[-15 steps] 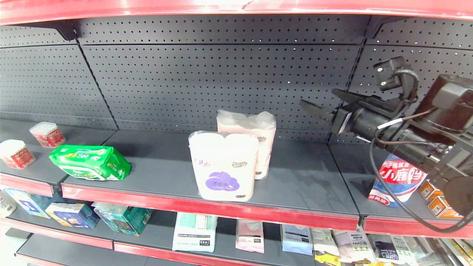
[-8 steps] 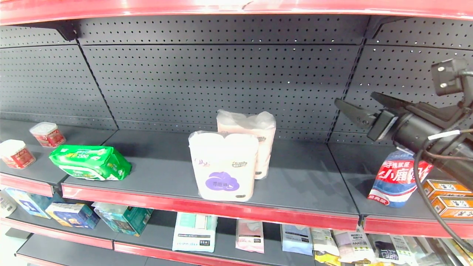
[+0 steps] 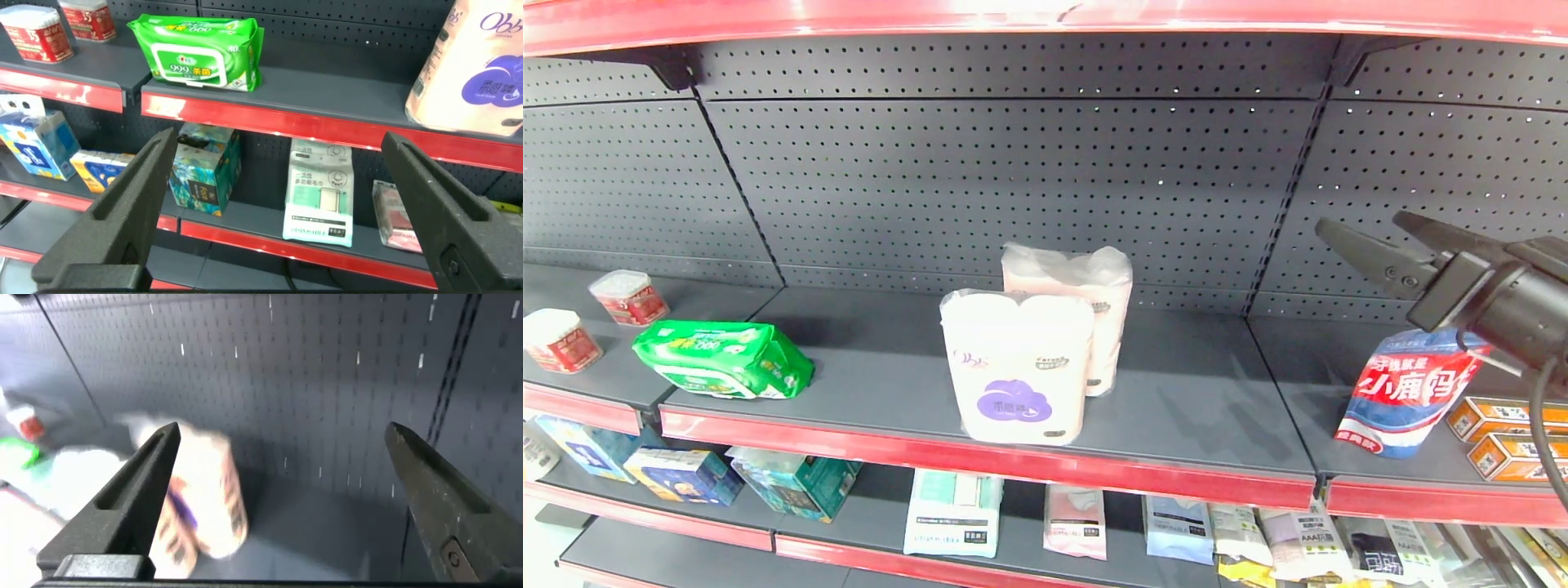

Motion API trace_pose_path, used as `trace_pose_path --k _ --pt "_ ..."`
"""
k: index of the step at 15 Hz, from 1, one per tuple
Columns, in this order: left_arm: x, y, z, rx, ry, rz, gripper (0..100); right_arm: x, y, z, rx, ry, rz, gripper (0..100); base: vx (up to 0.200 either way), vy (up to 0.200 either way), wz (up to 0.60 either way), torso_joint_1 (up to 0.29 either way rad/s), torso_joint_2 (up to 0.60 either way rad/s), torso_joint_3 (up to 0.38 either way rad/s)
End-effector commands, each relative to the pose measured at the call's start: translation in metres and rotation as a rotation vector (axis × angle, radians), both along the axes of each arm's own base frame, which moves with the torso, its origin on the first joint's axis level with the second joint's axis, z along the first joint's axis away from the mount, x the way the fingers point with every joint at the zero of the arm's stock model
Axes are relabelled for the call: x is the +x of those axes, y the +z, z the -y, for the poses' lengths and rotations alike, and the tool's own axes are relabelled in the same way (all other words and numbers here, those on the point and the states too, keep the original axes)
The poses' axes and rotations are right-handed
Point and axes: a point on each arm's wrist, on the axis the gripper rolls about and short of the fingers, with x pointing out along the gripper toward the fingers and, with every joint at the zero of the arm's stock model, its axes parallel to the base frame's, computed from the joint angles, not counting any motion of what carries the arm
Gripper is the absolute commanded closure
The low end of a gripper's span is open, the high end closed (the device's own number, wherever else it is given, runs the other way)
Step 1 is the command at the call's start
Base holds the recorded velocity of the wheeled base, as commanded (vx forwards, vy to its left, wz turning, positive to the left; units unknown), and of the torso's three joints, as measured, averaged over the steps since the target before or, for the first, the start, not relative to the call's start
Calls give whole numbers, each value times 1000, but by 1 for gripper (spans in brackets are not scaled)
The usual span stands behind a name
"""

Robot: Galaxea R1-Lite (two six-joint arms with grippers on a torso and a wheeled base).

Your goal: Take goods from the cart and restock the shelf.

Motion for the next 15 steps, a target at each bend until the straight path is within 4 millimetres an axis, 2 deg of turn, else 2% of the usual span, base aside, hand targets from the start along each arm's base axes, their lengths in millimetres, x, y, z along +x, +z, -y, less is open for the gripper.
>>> trace_pose_path --k 1,8,15 --pt "0 0 0 0 1 0 0 -13 6 5 24 0 13 0 0 0 0 0 0 0" --pt "0 0 0 0 1 0 0 -32 10 12 32 -2 18 0 0 0 0 0 0 0" --pt "0 0 0 0 1 2 0 -39 13 14 37 -1 36 0 0 0 0 0 0 0"
